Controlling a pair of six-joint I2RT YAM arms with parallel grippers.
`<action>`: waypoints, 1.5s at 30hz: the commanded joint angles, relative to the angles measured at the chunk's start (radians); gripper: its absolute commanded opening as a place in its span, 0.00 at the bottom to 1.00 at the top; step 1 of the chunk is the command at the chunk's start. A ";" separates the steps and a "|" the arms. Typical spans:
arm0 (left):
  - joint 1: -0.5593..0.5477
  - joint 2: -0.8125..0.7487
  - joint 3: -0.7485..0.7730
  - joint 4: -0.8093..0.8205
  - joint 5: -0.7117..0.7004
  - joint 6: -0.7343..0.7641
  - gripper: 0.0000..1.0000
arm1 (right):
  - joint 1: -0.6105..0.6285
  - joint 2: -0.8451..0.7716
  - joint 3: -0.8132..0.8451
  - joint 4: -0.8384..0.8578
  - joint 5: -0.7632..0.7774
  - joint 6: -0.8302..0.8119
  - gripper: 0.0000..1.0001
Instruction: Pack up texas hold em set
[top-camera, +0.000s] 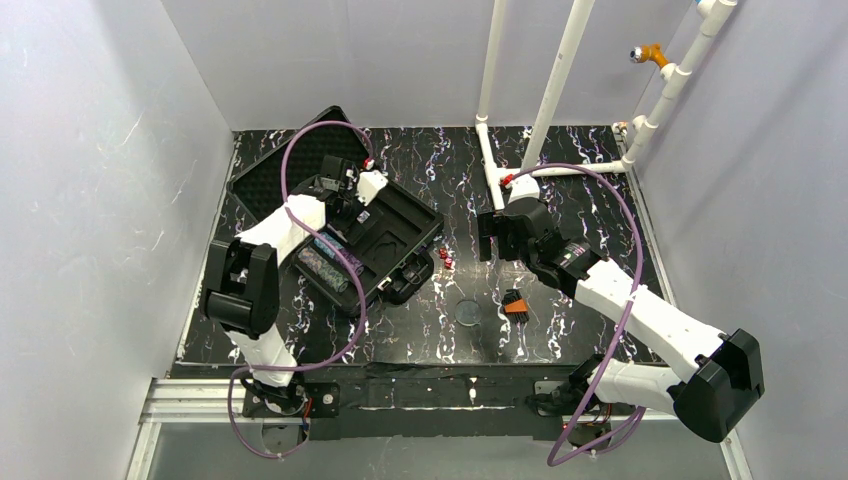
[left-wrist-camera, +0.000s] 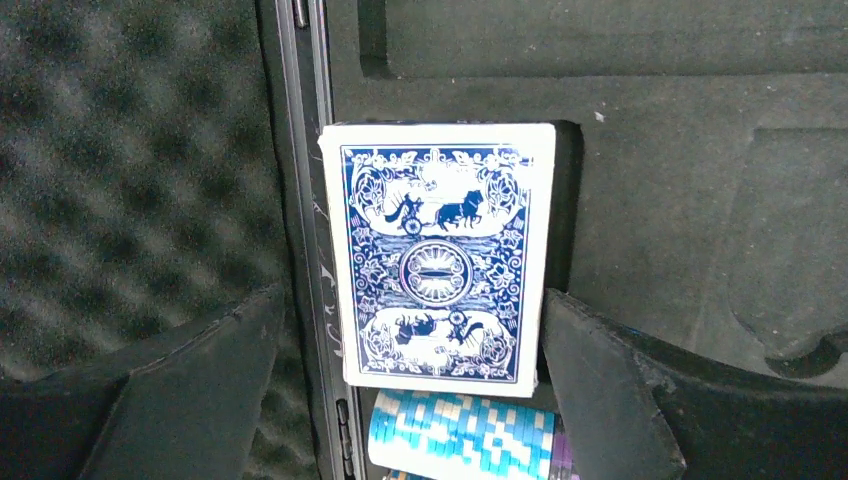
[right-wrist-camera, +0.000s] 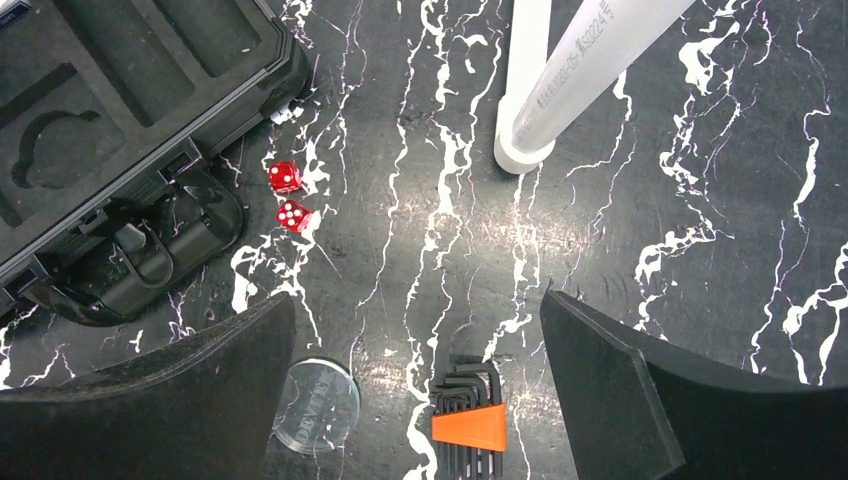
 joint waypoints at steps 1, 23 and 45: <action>-0.012 -0.074 -0.023 -0.021 -0.043 -0.041 0.98 | -0.004 -0.027 -0.014 0.019 0.019 -0.003 1.00; 0.030 -0.040 0.213 -0.144 -0.332 -0.686 0.92 | -0.005 -0.011 -0.020 0.043 -0.023 0.011 1.00; 0.121 0.108 0.268 -0.212 -0.143 -0.823 0.28 | -0.006 0.004 -0.025 0.053 -0.011 0.000 1.00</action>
